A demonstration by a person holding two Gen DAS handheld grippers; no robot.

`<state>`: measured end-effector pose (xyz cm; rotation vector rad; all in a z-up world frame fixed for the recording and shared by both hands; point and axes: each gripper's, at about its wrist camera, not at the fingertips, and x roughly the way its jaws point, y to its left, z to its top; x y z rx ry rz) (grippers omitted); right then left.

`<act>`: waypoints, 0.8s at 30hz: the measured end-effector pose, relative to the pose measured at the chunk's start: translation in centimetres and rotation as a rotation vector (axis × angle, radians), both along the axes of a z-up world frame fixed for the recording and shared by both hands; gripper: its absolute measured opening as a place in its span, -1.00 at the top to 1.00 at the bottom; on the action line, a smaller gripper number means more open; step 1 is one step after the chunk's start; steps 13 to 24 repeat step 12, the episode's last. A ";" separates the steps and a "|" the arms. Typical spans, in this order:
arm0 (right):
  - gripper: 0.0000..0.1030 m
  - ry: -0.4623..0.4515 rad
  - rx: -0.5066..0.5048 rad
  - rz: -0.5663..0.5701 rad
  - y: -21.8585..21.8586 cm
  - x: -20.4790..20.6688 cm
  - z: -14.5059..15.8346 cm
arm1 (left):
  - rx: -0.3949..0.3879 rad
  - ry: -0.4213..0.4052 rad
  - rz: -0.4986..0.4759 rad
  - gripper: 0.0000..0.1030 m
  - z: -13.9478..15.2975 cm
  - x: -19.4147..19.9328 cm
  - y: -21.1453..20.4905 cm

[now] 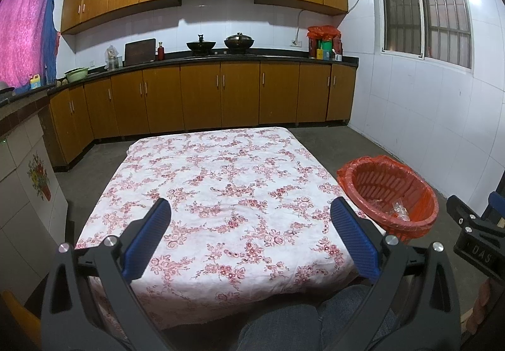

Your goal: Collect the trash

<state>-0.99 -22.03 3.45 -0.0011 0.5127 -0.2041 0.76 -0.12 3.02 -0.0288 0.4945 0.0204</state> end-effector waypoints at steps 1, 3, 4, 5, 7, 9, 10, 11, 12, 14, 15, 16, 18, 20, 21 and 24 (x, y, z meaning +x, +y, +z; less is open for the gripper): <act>-0.97 0.001 0.000 0.000 0.0 0.0 0.0 | 0.000 0.000 -0.002 -0.92 0.0 0.0 0.0; -0.97 0.001 0.000 0.000 0.0 0.0 0.0 | -0.002 0.002 -0.002 -0.92 0.1 0.1 0.0; -0.97 0.001 0.001 0.001 0.0 -0.1 0.0 | -0.002 0.002 -0.003 -0.92 0.0 0.0 0.0; -0.97 0.001 0.000 0.001 0.0 0.0 0.0 | -0.001 0.003 -0.002 -0.92 0.1 0.0 0.0; -0.97 0.000 0.000 0.000 0.1 0.0 0.0 | -0.001 0.004 -0.004 -0.92 -0.1 0.1 0.0; -0.97 0.000 0.000 -0.001 0.1 0.0 0.0 | -0.001 0.004 -0.004 -0.92 -0.1 0.2 0.0; -0.97 0.001 0.001 -0.001 0.1 0.0 0.0 | -0.001 0.005 -0.005 -0.92 -0.2 0.1 0.0; -0.97 0.001 0.001 -0.001 0.1 0.0 0.0 | -0.002 0.006 -0.007 -0.92 -0.3 0.2 0.0; -0.97 0.001 0.001 -0.001 0.1 0.0 0.0 | -0.002 0.008 -0.007 -0.92 -0.4 0.2 0.0; -0.97 0.001 0.001 -0.001 0.1 0.0 0.0 | -0.002 0.008 -0.007 -0.92 -0.4 0.2 0.0; -0.97 0.001 0.001 -0.001 0.1 0.0 0.0 | -0.002 0.008 -0.007 -0.92 -0.4 0.2 0.0; -0.97 0.001 0.001 -0.001 0.1 0.0 0.0 | -0.002 0.008 -0.007 -0.92 -0.4 0.2 0.0; -0.97 0.001 0.001 -0.001 0.1 0.0 0.0 | -0.002 0.008 -0.007 -0.92 -0.4 0.2 0.0; -0.97 0.001 0.001 -0.001 0.1 0.0 0.0 | -0.002 0.008 -0.007 -0.92 -0.4 0.2 0.0; -0.97 0.001 0.001 -0.001 0.1 0.0 0.0 | -0.002 0.008 -0.007 -0.92 -0.4 0.2 0.0; -0.97 0.001 0.001 -0.001 0.1 0.0 0.0 | -0.002 0.008 -0.007 -0.92 -0.4 0.2 0.0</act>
